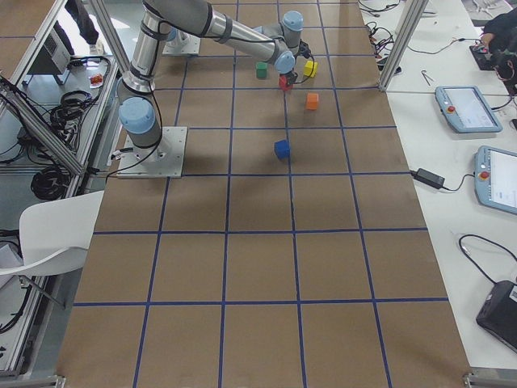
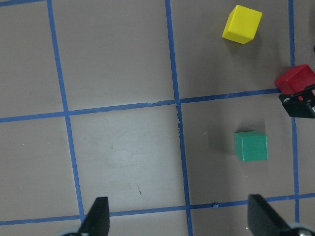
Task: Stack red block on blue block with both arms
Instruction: 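Close the right gripper on the red cube and lift it, then carry the red cube with the right gripper over the blue cube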
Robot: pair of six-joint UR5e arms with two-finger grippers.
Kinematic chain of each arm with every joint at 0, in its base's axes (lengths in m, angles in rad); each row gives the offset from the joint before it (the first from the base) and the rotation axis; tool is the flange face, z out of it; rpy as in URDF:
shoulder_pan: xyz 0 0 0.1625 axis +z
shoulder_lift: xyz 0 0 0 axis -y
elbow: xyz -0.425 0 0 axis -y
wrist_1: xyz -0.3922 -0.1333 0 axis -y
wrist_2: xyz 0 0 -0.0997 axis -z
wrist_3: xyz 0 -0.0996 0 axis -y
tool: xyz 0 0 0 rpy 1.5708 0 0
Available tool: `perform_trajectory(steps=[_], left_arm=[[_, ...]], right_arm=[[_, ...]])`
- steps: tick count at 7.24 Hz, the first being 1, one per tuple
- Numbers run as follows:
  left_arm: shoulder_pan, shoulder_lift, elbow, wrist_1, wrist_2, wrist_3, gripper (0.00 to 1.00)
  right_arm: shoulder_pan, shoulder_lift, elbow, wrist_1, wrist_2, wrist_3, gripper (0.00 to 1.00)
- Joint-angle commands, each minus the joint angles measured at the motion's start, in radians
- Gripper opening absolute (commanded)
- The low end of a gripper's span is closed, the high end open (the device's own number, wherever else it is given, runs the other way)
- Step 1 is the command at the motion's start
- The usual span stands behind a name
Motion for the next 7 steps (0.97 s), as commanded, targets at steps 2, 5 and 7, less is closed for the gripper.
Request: perform_trajectory(steps=[2, 5, 7], left_arm=[[-0.001, 0.01, -0.011, 0.028, -0.002, 0.005, 1.0], [-0.001, -0.004, -0.002, 0.028, -0.003, 0.005, 1.0], [-0.002, -0.005, -0.01, 0.028, -0.002, -0.001, 1.0]], right_arm=[[-0.054, -0.148, -0.03, 0.198, -0.015, 0.009, 0.0], [-0.377, -0.317, -0.033, 0.456, -0.016, -0.008, 0.0], [-0.496, -0.38, -0.008, 0.52, -0.1, -0.069, 0.0]])
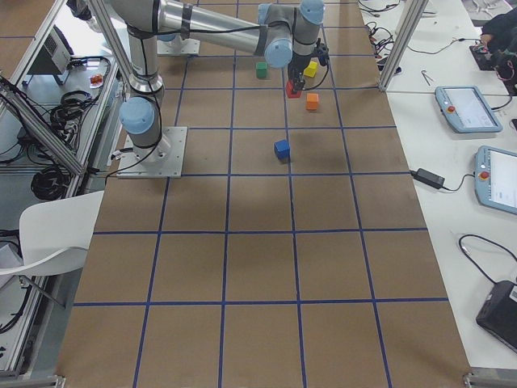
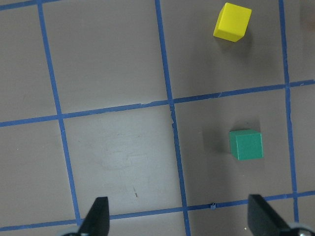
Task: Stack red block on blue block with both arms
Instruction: 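Carry the red cube with the right gripper over the blue cube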
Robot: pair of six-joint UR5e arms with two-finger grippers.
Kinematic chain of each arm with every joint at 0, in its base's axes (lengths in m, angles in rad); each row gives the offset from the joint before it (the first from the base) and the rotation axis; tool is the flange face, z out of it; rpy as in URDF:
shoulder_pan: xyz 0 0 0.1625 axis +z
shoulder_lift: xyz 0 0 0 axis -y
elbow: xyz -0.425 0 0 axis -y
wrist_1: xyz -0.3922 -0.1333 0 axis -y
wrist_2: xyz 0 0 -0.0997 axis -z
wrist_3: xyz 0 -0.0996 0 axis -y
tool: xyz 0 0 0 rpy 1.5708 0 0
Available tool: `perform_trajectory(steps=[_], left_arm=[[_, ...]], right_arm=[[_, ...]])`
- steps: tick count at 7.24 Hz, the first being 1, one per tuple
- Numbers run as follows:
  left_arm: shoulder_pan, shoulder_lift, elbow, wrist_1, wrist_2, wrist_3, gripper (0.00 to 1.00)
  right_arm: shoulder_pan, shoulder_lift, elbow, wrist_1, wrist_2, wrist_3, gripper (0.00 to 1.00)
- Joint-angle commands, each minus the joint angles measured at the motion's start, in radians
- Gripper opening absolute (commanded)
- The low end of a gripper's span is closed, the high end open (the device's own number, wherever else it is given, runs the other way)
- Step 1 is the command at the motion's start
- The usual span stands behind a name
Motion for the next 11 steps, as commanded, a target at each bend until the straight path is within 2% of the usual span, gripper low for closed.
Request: perform_trajectory(steps=[1, 4, 7, 11], left_arm=[[-0.001, -0.002, 0.0, 0.001, -0.001, -0.003, 1.0], [-0.001, -0.004, 0.0, 0.0, 0.001, -0.005, 1.0], [-0.001, -0.004, 0.0, 0.0, 0.001, -0.008, 1.0], [-0.001, -0.005, 0.001, 0.0, 0.004, -0.01, 1.0]], right_arm=[[-0.096, -0.065, 0.046, 0.032, -0.075, -0.074, 0.0], [-0.196, -0.061, 0.106, -0.005, -0.058, -0.353, 0.0], [-0.205, -0.042, 0.278, -0.34, -0.055, -0.423, 0.0], [-0.205, -0.021, 0.315, -0.347, -0.055, -0.418, 0.0]])
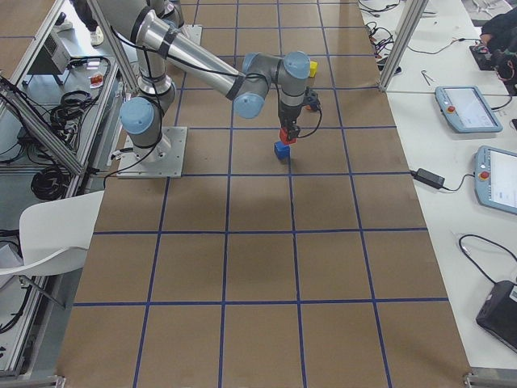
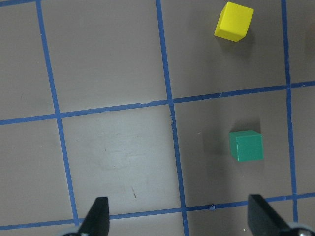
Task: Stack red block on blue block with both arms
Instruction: 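Lower the red cube onto the blue cube with the right gripper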
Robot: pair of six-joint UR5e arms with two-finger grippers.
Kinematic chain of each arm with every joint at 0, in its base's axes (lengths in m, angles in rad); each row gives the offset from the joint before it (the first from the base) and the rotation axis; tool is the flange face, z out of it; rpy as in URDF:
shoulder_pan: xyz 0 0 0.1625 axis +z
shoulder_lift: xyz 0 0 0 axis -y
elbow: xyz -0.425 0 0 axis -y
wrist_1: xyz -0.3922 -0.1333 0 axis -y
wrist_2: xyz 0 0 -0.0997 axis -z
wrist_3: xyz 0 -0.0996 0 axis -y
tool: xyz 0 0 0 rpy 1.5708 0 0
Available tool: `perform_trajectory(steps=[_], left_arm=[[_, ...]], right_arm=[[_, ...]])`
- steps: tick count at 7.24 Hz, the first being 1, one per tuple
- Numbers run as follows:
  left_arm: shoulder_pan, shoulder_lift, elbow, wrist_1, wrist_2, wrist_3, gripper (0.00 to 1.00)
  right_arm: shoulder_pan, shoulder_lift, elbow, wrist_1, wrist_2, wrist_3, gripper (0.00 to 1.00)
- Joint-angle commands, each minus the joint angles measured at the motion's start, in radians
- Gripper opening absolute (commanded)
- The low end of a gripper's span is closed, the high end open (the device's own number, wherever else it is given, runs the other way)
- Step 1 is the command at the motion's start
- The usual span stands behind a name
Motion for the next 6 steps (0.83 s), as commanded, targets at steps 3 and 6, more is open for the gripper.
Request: perform_trajectory(steps=[3, 6], left_arm=[[0.0, -0.002, -0.001, 0.0, 0.001, 0.0, 1.0], [0.0, -0.002, -0.001, 0.0, -0.001, 0.0, 1.0]], right_arm=[[0.0, 0.001, 0.052, -0.008, 0.0, 0.0, 0.0], [-0.006, 0.021, 0.055, -0.049, 0.0, 0.004, 0.0]])
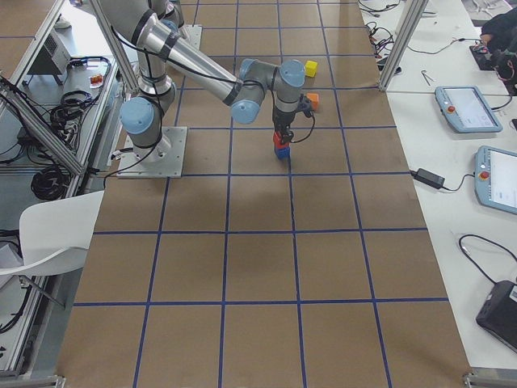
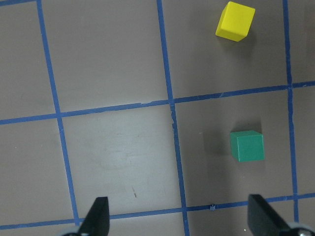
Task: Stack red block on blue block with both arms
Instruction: 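Lower the red cube onto the blue cube with the right gripper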
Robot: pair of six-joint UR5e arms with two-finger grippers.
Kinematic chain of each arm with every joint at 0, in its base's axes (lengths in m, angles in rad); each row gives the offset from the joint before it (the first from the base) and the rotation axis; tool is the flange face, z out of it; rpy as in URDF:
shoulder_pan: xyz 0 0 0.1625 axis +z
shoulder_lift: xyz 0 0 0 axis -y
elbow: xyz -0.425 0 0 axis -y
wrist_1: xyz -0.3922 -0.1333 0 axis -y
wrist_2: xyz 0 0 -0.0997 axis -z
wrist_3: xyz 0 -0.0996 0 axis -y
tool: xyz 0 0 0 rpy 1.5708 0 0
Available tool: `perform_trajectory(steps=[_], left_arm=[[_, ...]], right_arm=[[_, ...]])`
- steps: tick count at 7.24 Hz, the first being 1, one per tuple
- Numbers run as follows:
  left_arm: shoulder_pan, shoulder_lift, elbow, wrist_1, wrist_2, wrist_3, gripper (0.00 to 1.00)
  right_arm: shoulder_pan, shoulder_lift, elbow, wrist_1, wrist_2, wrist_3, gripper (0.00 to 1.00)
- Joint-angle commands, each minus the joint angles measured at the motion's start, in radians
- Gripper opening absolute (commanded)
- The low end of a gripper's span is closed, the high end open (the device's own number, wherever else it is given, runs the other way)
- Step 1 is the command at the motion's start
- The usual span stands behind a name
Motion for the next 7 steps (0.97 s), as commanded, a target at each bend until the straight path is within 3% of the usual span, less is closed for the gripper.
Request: perform_trajectory(steps=[1, 2, 3, 4, 7], left_arm=[[0.0, 0.0, 0.0, 0.0, 0.001, 0.0, 1.0], [0.0, -0.002, 0.0, 0.0, -0.001, 0.0, 1.0], [0.0, 0.0, 0.0, 0.0, -0.001, 0.0, 1.0], [0.0, 0.0, 0.002, 0.0, 0.001, 0.0, 1.0], [0.0, -0.002, 0.006, 0.002, -0.001, 0.002, 1.0]], right_arm=[[-0.004, 0.01, 0.003, -0.014, -0.003, 0.004, 0.0], [-0.005, 0.01, 0.003, -0.014, -0.006, 0.001, 0.0], [-0.005, 0.01, 0.003, -0.014, -0.008, 0.004, 0.28], [-0.005, 0.01, 0.002, -0.014, -0.002, 0.01, 0.79], [-0.005, 0.01, -0.003, -0.013, -0.002, 0.019, 0.89]])
